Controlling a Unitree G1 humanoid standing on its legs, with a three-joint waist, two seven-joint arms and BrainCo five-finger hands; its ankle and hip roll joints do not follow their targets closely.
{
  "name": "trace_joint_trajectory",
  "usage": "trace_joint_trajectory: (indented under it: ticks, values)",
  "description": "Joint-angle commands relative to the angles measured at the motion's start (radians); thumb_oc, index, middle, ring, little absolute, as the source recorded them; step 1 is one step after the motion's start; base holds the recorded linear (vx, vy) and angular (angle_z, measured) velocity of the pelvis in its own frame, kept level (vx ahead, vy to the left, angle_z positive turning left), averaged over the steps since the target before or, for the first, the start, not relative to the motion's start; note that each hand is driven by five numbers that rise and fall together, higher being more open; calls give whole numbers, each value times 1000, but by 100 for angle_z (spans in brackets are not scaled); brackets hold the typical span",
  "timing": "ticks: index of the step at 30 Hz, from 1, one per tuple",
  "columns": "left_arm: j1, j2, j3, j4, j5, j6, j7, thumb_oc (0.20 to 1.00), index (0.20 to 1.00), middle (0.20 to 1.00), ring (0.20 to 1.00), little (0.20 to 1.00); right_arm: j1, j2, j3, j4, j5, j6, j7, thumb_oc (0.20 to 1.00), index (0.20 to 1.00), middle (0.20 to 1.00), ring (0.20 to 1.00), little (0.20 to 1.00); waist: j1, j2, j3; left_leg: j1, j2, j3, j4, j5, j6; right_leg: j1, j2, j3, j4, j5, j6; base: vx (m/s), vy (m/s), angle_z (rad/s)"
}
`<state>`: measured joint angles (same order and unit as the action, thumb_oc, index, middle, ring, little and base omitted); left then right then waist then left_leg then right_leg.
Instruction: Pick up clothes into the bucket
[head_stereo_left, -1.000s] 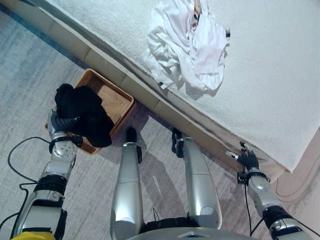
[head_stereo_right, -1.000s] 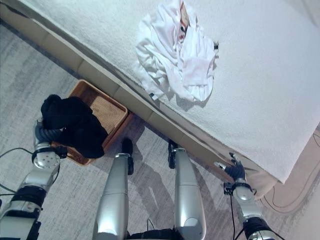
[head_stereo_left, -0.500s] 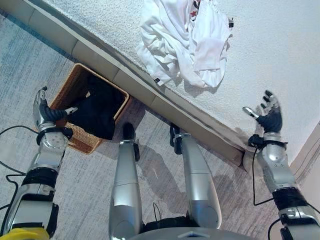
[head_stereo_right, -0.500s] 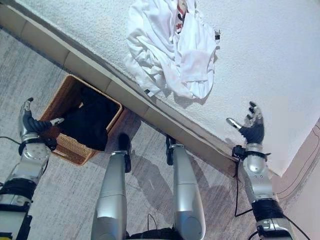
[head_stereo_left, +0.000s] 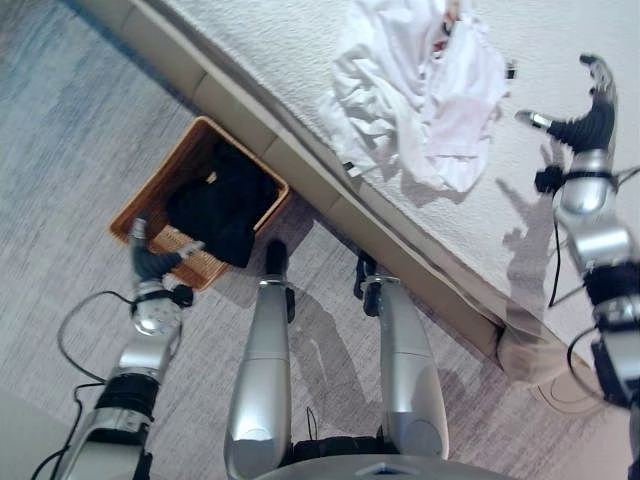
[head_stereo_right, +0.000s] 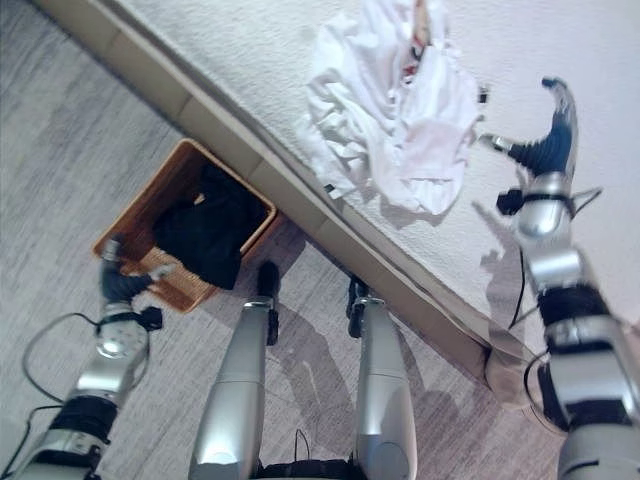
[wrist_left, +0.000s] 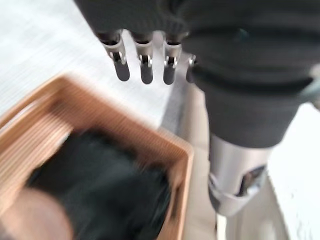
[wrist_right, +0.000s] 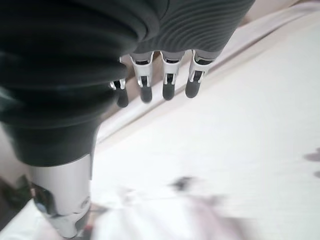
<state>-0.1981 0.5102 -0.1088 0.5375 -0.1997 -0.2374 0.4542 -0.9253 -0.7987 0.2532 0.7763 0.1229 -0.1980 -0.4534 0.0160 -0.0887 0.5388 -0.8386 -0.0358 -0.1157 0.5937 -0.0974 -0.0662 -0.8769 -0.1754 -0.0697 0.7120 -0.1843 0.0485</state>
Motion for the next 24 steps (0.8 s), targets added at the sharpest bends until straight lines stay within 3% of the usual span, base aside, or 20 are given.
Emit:
trace_joint_trajectory:
  ticks: [1,2,4,8,11,14,21,23,24]
  values:
    - [21,-1,-108,-16,-32,-56,-103,1000,1000,1000,1000,1000,-193,-77,129,178,83,12,53,1000,1000,1000,1000,1000,22,77,-19,-2,-41,7,-7,-12,49,61,-22,15,-96,52,32,55,-39,14]
    - [23,1,-148,4,-20,-48,-126,1000,1000,1000,1000,1000,-223,-63,161,226,91,17,69,1000,1000,1000,1000,1000,26,80,-19,21,-41,5,-1,-44,45,80,-21,18,-83,19,38,-23,-27,15]
    - [7,-2,-180,21,-13,-44,-142,1000,1000,1000,1000,1000,-259,-55,200,274,89,21,89,1000,1000,1000,1000,1000,28,84,-19,21,-43,4,-10,-36,44,79,-24,13,-84,20,38,32,-24,9]
    - [-45,-31,-344,16,16,-32,-201,1000,1000,1000,1000,1000,-351,-9,303,410,48,54,138,1000,1000,1000,1000,1000,39,99,-19,20,-53,-19,-65,1,36,81,-39,-18,-97,24,40,-19,-72,17]
    - [-71,-51,-408,0,4,-25,-243,1000,1000,1000,1000,1000,-362,-6,335,462,33,67,174,1000,1000,1000,1000,1000,43,108,-19,22,-58,-34,-94,21,30,82,-46,-34,-102,24,40,-16,-85,26]
    - [-126,-39,-569,-44,74,-19,-338,1000,1000,1000,1000,1000,-372,-11,428,547,-78,106,249,1000,1000,1000,1000,1000,44,118,-19,29,-67,-57,-133,44,25,87,-61,-54,-105,23,43,-8,-39,28]
    - [-155,-83,-610,-27,58,-3,-380,1000,1000,1000,1000,1000,-362,-59,458,698,-185,172,354,1000,1000,1000,1000,1000,47,131,-19,45,-80,-85,-160,64,24,103,-76,-72,-102,22,44,-3,-30,16]
    - [-152,-97,-591,-14,35,3,-379,1000,1000,1000,1000,1000,-350,-77,461,708,-216,178,372,589,589,589,589,589,50,134,-19,51,-82,-89,-166,69,24,106,-78,-74,-102,23,43,-16,-10,10]
    - [-151,-98,-573,-14,17,5,-378,1000,1000,1000,1000,1000,-349,-90,467,714,-226,181,383,514,514,514,514,514,53,135,-19,55,-82,-91,-170,71,24,111,-78,-73,-103,24,43,-18,-9,4]
